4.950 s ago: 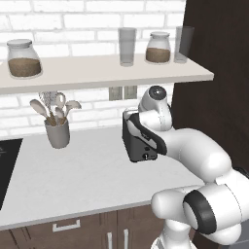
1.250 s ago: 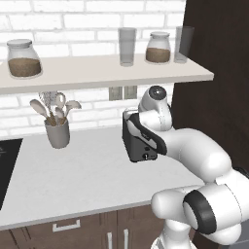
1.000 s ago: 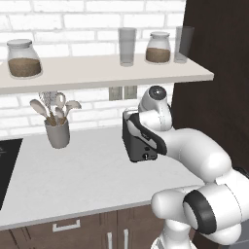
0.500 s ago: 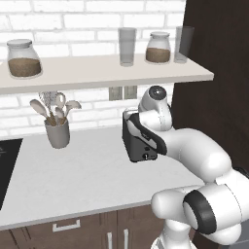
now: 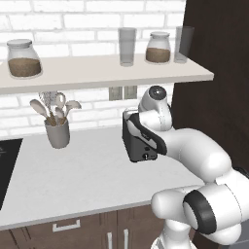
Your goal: Start the toaster. Once the lever pops up, take the bread to the plate on the dining counter.
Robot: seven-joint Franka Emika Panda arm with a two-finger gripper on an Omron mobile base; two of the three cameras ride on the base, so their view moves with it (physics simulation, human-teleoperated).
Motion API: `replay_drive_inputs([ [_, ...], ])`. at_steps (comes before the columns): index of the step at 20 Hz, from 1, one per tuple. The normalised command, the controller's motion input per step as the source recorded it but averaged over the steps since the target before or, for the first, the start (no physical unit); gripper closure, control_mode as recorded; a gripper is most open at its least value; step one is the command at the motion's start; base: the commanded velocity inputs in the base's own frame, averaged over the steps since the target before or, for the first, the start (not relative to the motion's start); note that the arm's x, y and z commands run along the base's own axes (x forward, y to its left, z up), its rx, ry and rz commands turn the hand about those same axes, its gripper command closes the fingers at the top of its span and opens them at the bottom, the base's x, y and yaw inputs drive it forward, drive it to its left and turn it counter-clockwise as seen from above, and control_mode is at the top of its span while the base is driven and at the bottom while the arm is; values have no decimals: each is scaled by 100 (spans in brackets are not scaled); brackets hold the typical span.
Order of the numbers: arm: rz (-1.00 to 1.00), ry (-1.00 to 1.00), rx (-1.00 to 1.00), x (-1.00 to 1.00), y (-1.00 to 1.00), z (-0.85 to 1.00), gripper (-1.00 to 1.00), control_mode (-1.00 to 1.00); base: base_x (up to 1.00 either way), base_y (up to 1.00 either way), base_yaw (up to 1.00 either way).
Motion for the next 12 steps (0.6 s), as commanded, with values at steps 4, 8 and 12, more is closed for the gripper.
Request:
replay_drive_inputs([
  [4,0,0,0,0,0,0,-100,-100,0,0,0],
  [8,0,0,0,0,0,0,-100,-100,0,0,0],
  [12,0,0,0,0,0,0,-100,-100,0,0,0],
])
